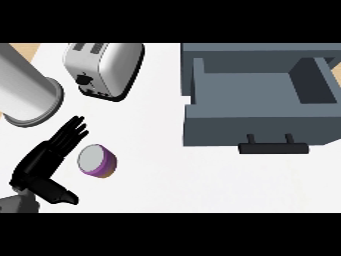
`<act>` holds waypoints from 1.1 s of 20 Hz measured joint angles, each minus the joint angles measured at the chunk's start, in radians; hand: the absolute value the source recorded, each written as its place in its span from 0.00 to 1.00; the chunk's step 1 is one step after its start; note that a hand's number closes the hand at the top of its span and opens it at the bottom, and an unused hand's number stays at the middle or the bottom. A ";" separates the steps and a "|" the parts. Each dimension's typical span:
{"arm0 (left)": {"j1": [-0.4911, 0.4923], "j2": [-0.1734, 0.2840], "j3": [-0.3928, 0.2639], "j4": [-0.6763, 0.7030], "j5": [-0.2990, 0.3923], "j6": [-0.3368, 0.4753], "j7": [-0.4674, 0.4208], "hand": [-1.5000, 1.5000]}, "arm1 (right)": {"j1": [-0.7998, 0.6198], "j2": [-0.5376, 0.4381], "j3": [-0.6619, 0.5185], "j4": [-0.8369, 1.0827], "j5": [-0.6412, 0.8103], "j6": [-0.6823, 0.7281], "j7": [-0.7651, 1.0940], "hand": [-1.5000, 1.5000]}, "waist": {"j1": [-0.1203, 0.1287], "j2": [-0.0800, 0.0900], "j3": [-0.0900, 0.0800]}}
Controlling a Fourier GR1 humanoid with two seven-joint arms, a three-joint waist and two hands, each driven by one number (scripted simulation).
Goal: Pick up the can, place it into the drawer and close the drawer
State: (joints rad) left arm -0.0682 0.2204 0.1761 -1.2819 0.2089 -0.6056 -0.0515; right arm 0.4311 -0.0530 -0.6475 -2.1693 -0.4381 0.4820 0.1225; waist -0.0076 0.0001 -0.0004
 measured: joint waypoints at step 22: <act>-0.224 0.026 -0.006 0.708 -0.243 0.010 -0.450 0.00 | -0.008 0.031 -0.085 -0.032 -0.058 0.072 0.055 0.00 | -0.005 0.001 -0.001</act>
State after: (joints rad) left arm -0.2918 0.2468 0.1701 -0.5742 -0.0344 -0.5952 -0.5017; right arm 0.4230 -0.0222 -0.7325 -2.2008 -0.4962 0.5536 0.1778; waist -0.0124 0.0012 -0.0009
